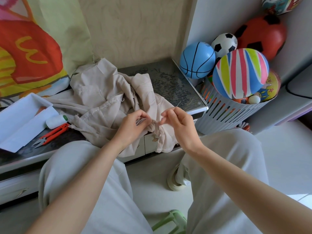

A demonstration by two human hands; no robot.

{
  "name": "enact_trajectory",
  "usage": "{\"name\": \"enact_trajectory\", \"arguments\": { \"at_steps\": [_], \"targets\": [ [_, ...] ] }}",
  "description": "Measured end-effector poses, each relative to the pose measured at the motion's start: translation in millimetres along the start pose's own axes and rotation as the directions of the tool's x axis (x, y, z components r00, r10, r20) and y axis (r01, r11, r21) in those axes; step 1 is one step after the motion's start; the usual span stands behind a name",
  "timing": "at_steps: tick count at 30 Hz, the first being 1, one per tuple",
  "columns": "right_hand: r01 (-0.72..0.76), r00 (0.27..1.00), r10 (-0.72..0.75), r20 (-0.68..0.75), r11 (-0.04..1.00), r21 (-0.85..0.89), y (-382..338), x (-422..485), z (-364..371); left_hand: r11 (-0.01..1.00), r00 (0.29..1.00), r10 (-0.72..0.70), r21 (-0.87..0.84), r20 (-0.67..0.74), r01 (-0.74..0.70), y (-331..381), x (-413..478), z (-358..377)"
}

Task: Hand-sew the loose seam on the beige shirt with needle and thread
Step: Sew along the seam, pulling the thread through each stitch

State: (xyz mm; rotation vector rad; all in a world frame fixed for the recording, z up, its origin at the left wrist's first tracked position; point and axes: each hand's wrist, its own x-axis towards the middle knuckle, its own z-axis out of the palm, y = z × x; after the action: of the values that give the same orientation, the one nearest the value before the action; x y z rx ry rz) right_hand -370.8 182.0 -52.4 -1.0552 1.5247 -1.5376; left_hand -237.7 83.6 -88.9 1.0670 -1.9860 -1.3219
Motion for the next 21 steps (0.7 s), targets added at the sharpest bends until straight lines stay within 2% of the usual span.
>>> {"name": "enact_trajectory", "arguments": {
  "at_steps": [2, 5, 7, 9, 13, 18, 21],
  "targets": [
    [-0.1, 0.994, 0.098, 0.047, 0.995, 0.027, 3, -7, -2, 1.0, 1.0, 0.007, 0.011, -0.013, -0.007, 0, 1, -1],
    [-0.226, 0.963, 0.248, 0.107, 0.957, -0.182, 24, -19, -8, 0.999, 0.999, 0.032, 0.016, -0.016, -0.032, -2, 2, -2],
    [-0.266, 0.947, 0.309, 0.09, 0.909, -0.323, 38, -26, -12, 0.999, 0.999, 0.033, 0.019, -0.023, -0.033, -3, 1, -2],
    [-0.274, 0.95, 0.311, 0.038, 0.882, -0.384, 44, -32, -16, 0.999, 0.999, 0.03, 0.014, -0.028, -0.029, -2, 0, -1],
    [-0.245, 0.967, 0.254, -0.018, 0.911, -0.332, 34, -30, -14, 0.999, 0.999, 0.043, 0.015, -0.008, -0.043, -2, -1, 0],
    [-0.179, 0.978, 0.206, 0.024, 0.897, -0.405, 25, -16, 3, 0.999, 0.999, 0.047, 0.007, 0.023, -0.047, 2, -3, -1],
    [-0.185, 0.972, 0.224, 0.07, 0.913, -0.363, 29, -10, 14, 0.999, 0.998, 0.037, -0.012, 0.048, -0.036, 4, -6, -1]
  ]
}}
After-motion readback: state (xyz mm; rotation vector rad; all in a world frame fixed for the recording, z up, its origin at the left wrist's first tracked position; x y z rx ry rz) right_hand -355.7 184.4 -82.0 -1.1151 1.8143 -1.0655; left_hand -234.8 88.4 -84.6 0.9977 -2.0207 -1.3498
